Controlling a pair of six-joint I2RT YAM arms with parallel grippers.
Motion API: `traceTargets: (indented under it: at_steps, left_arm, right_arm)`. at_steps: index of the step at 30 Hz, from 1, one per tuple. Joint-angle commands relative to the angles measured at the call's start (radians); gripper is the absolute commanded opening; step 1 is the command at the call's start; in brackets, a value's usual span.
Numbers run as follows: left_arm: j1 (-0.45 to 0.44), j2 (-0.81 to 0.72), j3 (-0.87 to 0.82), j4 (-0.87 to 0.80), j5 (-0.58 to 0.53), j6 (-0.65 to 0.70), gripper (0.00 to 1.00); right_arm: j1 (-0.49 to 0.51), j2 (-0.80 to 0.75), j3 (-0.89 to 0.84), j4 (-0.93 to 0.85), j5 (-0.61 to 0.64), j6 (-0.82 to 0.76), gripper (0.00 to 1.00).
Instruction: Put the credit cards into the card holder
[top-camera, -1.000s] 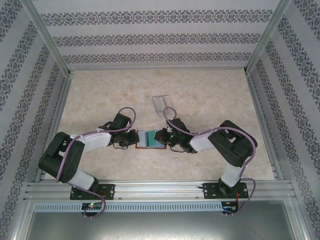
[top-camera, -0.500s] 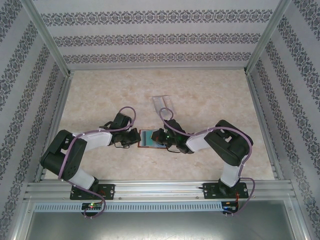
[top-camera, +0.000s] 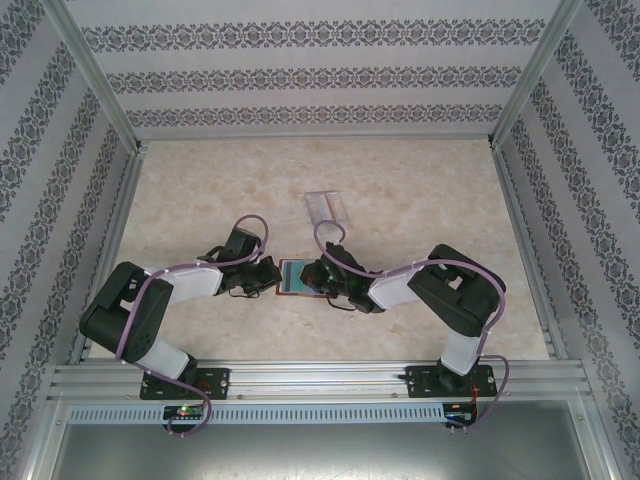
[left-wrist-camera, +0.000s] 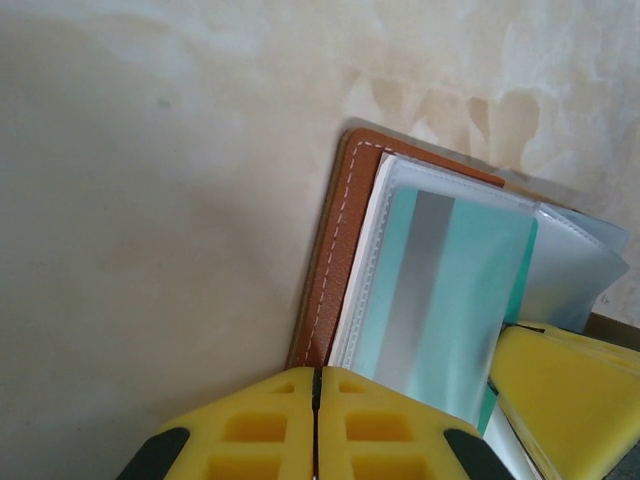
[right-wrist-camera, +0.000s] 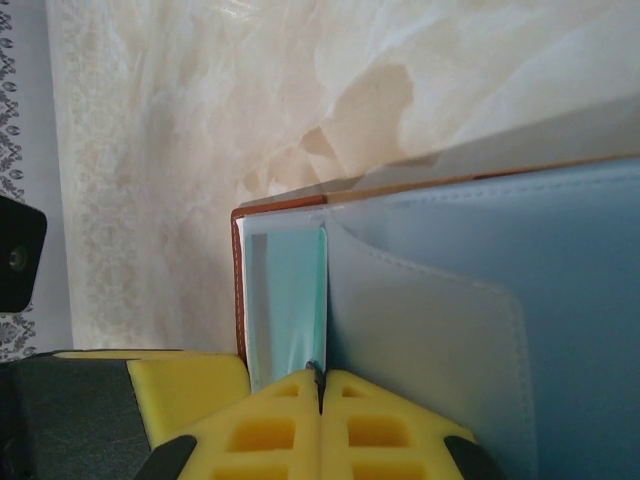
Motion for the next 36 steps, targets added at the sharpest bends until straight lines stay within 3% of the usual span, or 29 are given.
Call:
traceTargets:
  at_steps: [1, 12, 26, 36]
  left_arm:
    - [-0.012, 0.006, -0.044, -0.014, 0.043, -0.043, 0.07]
    - [-0.012, 0.023, -0.022, -0.033, 0.034, -0.036, 0.09]
    - [-0.011, 0.038, -0.001, -0.089, -0.004, -0.007, 0.09]
    - [-0.011, 0.039, -0.005, -0.078, -0.004, -0.016, 0.09]
  right_arm:
    - [0.04, 0.013, 0.019, -0.004, 0.002, 0.015, 0.0]
    - [0.047, 0.049, 0.025, 0.061, 0.005, 0.065, 0.0]
    - [-0.011, -0.158, 0.005, -0.232, 0.043, -0.118, 0.36]
    - [-0.02, -0.313, -0.014, -0.434, 0.101, -0.211, 0.43]
